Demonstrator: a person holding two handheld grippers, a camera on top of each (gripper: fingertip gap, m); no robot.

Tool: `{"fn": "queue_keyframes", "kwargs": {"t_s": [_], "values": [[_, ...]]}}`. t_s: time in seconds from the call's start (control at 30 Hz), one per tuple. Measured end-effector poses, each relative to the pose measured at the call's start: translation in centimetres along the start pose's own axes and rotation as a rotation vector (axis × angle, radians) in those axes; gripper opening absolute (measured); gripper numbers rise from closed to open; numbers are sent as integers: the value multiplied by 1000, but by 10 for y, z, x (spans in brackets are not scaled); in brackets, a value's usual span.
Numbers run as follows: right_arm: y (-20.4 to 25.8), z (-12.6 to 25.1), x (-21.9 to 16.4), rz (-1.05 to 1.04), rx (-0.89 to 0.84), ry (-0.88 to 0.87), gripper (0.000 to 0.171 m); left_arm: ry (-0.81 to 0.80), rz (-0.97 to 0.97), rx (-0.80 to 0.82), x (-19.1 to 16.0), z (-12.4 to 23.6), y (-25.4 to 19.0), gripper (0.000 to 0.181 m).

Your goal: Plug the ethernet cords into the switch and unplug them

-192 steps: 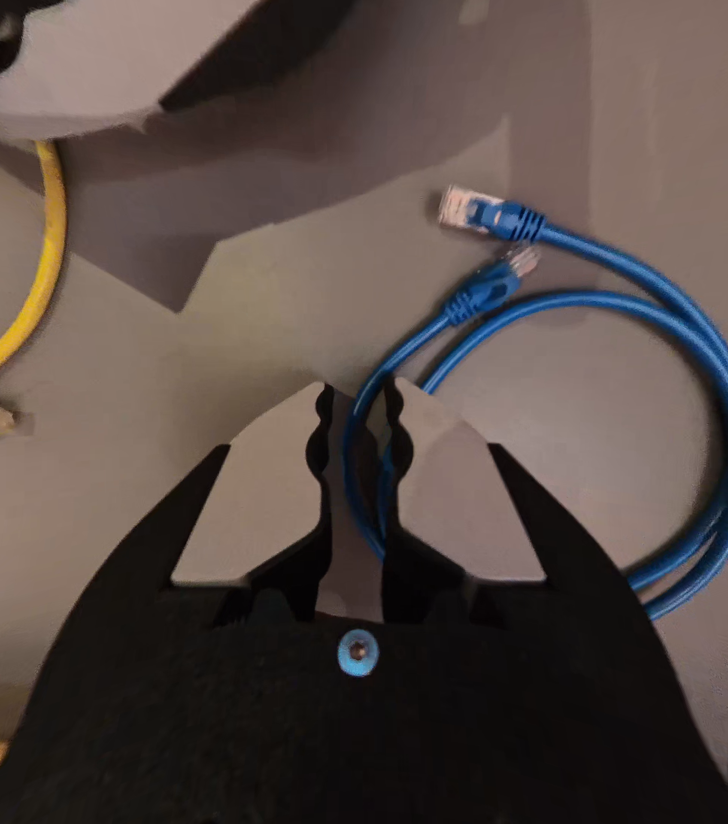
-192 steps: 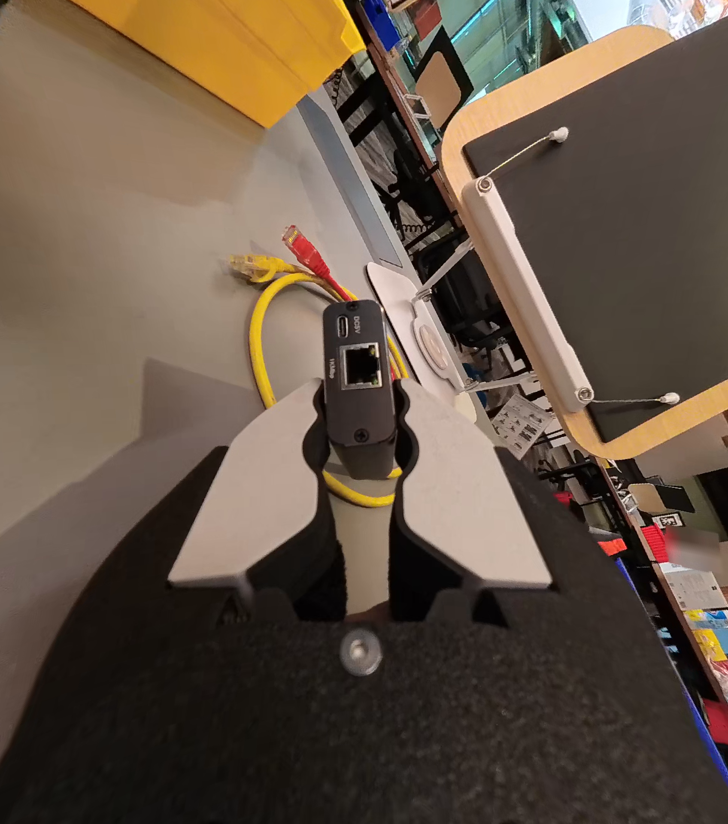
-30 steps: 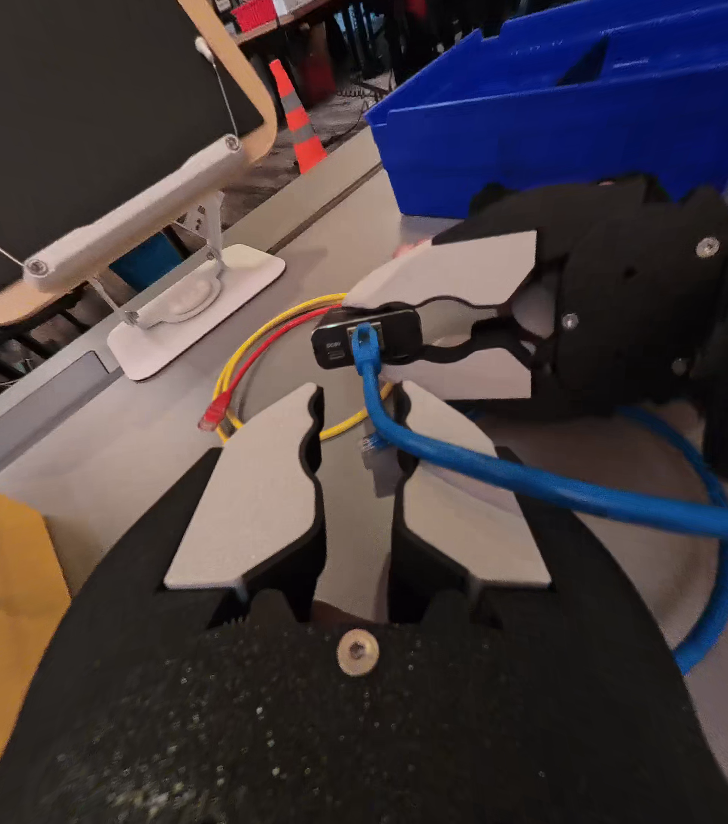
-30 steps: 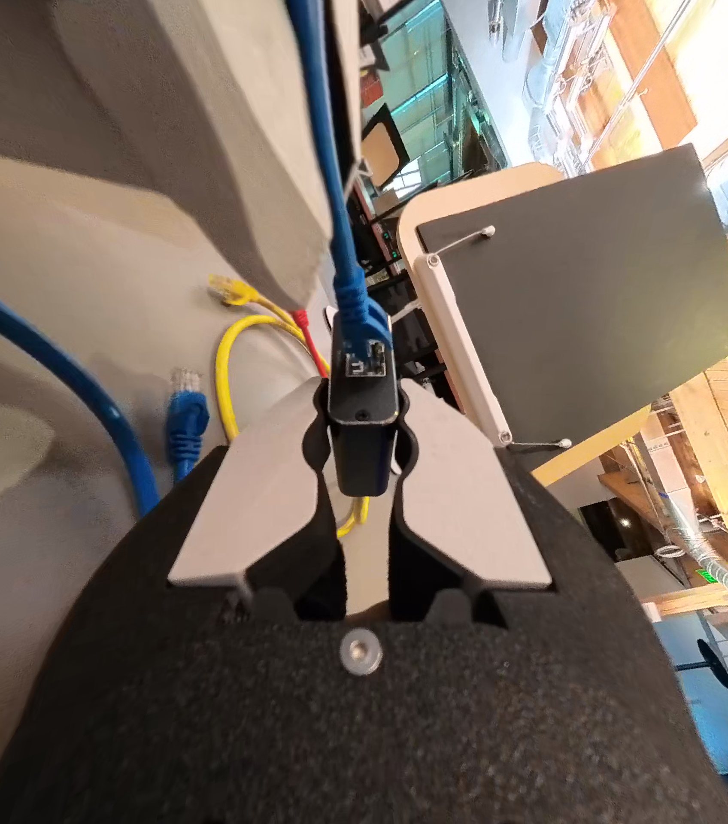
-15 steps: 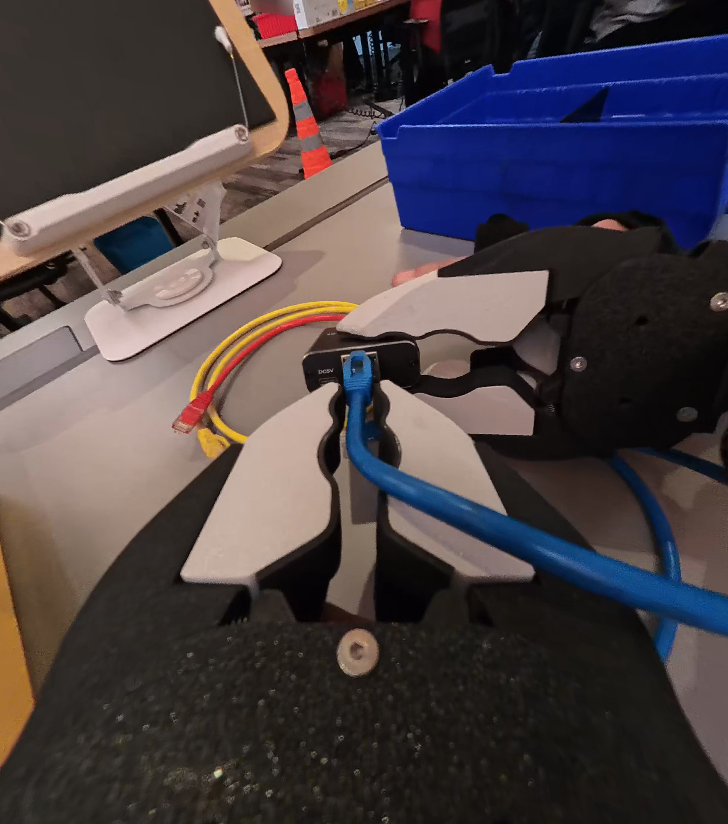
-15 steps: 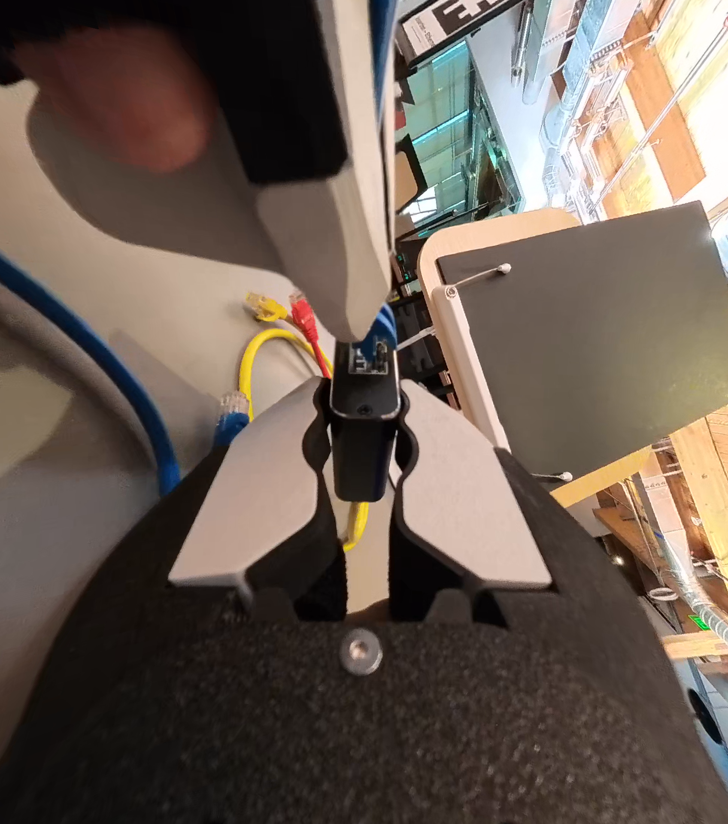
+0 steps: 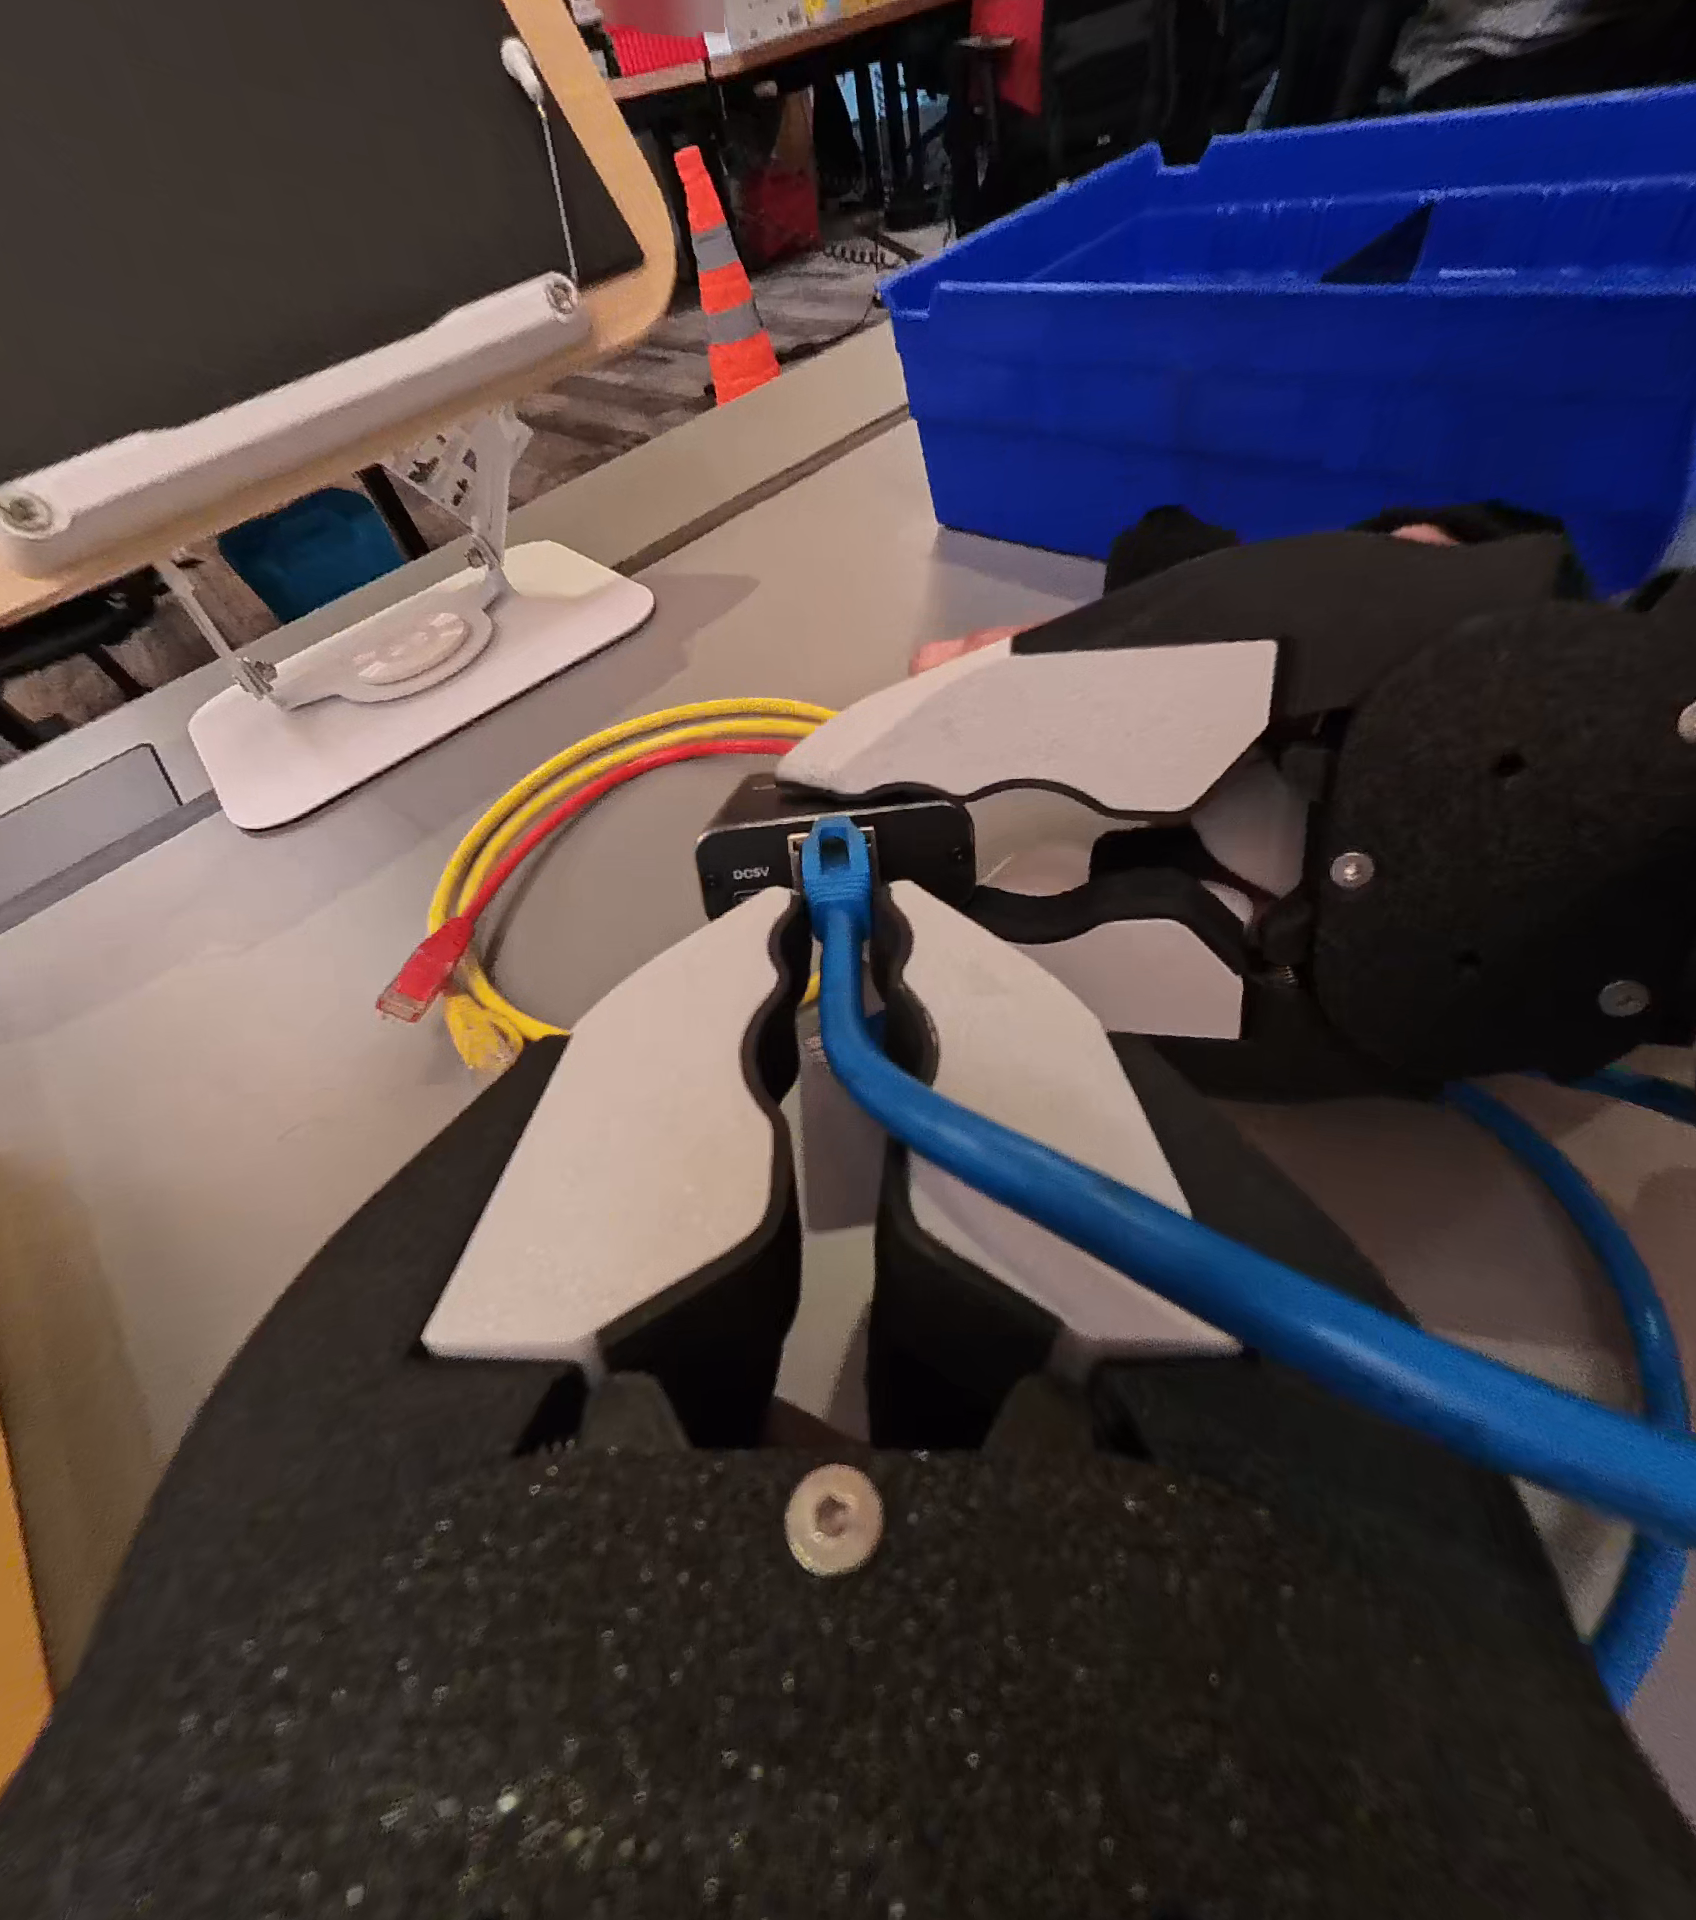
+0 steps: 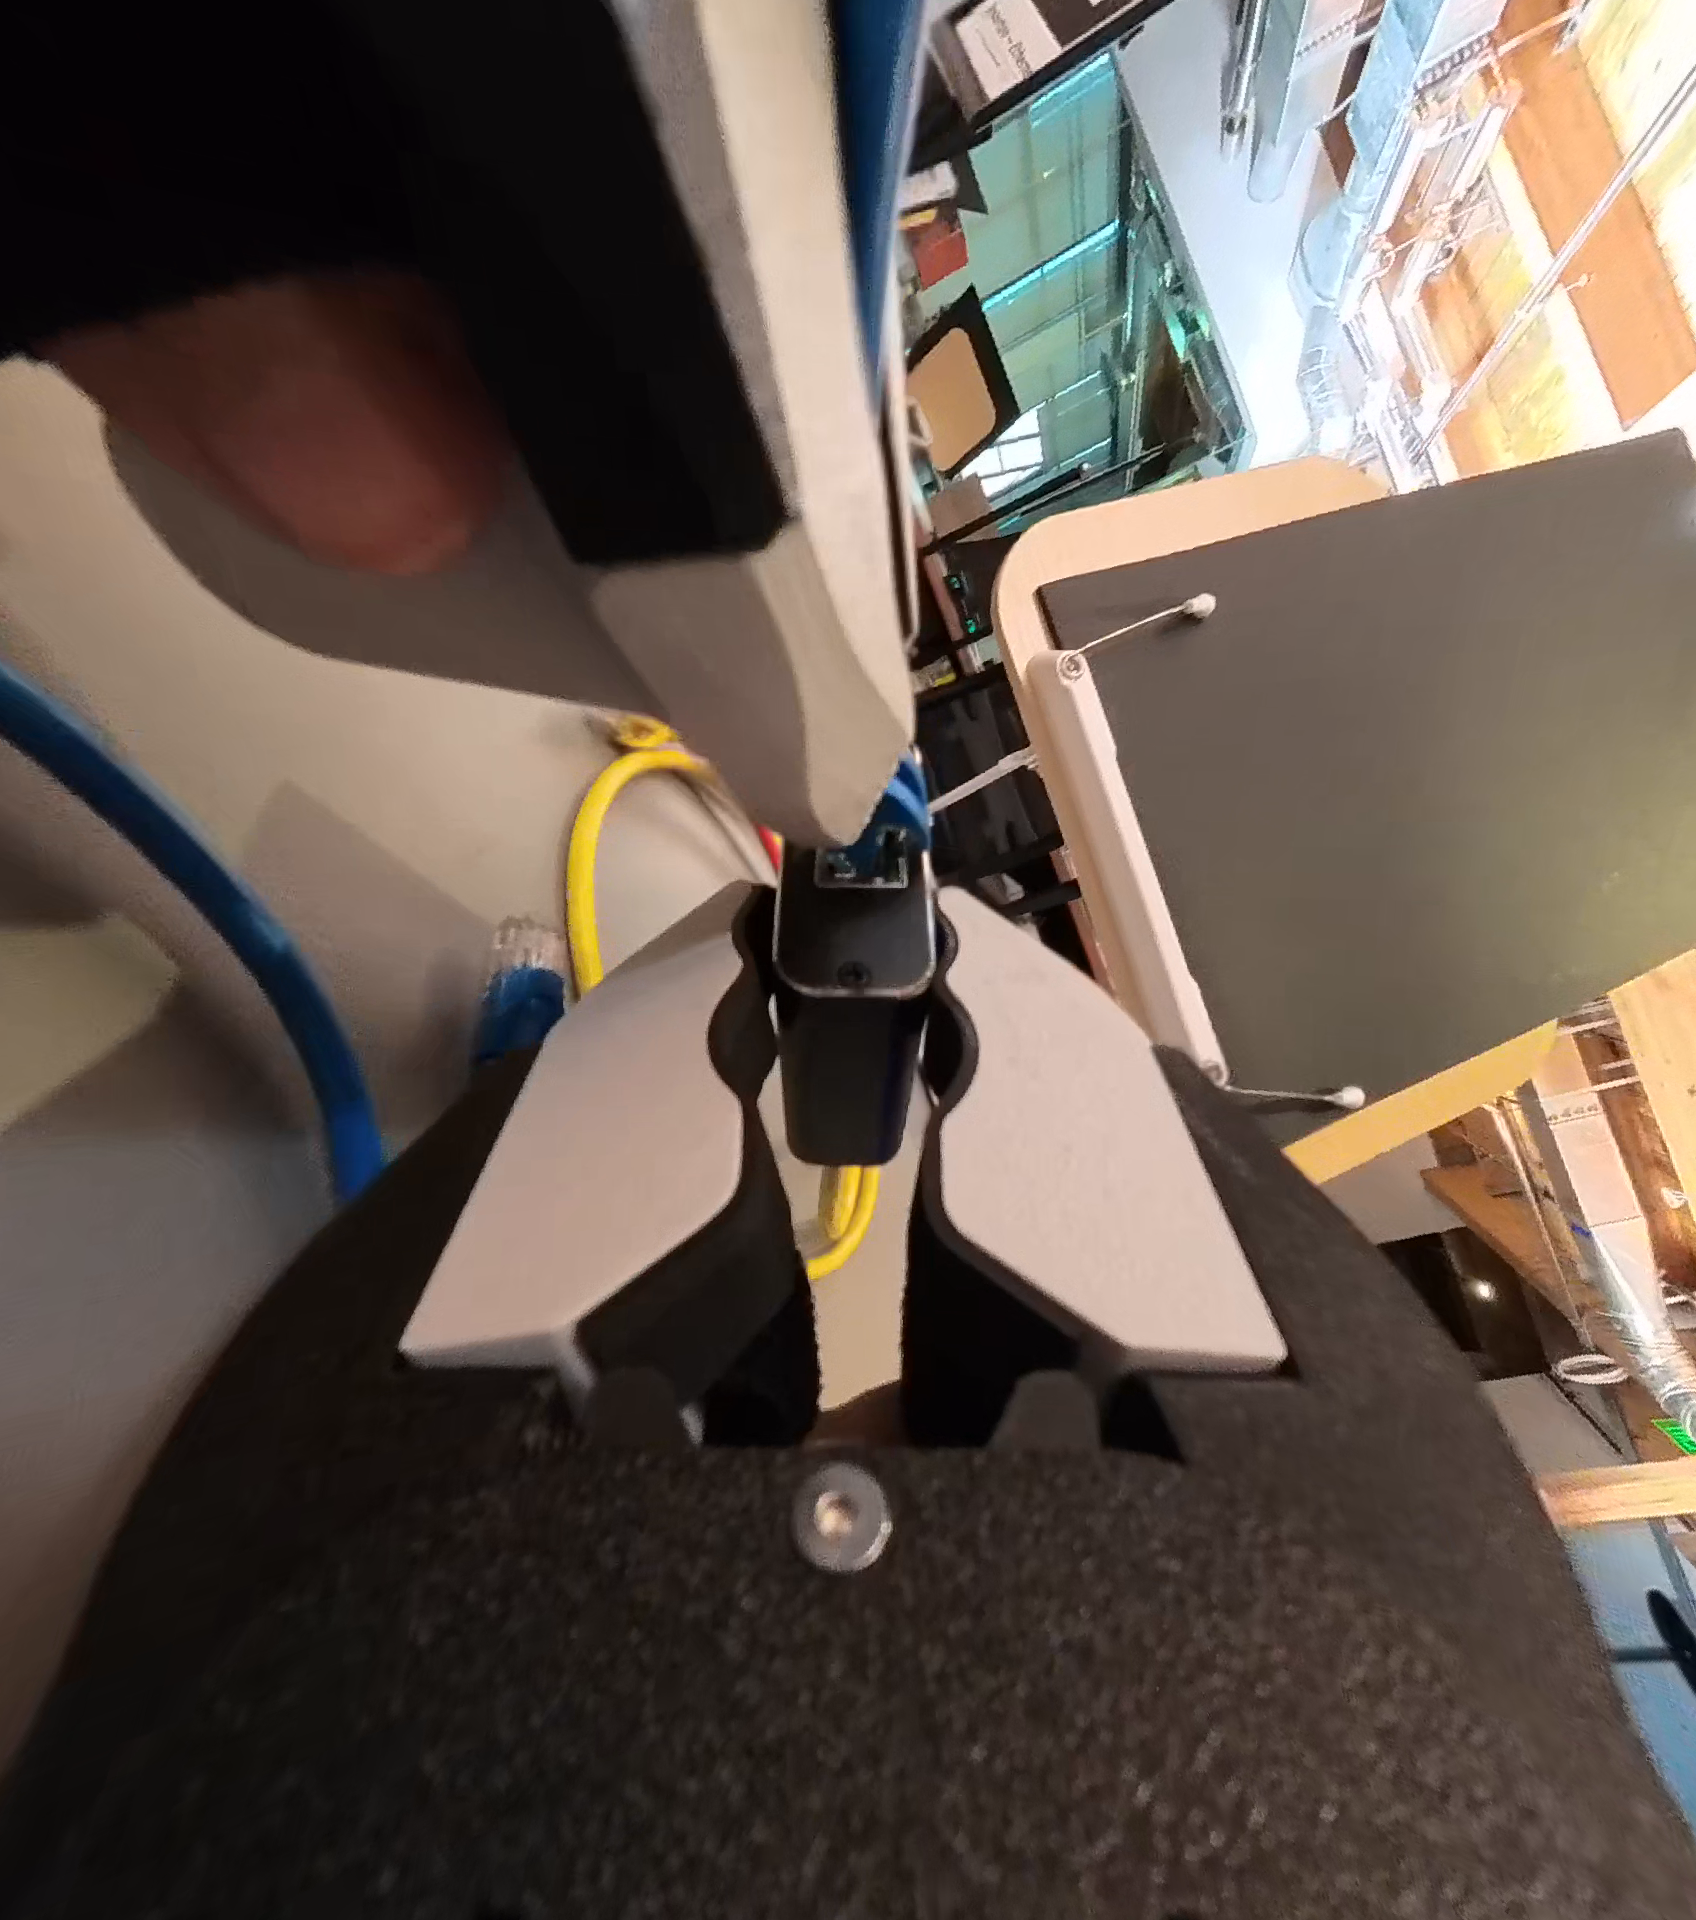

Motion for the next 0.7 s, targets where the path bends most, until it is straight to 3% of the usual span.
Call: {"fn": "queue_keyframes", "kwargs": {"t_s": [0.17,0.2,0.23,0.33,0.47,0.6,0.7], "values": [[4,-6,-7,-32,57,12,26,110,16,-46,-5,-3,6,13],[-3,-5,-7,-79,41,-4,26,123,22,-43,-2,3,8,33],[-13,-5,-8,-144,35,6,26,120,43,-46,0,12,11,41],[-50,-2,-13,-291,35,16,26,67,143,-101,4,56,18,40],[-140,17,2,-458,6,-33,26,92,252,-48,-29,112,9,28],[-249,42,24,-416,-81,-43,26,265,255,20,-68,139,-4,26],[-328,62,34,-349,-179,-16,26,248,210,77,-66,149,4,23]]}}
Point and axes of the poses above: each gripper's, where its closed fingertips meet, z back along the fingers, x out of its top, y = z × x across the jaws, the point moved 9 cm from there along z, back along the fingers, and after that the axes turned 4 degrees about -z, right-handed, at the moved point
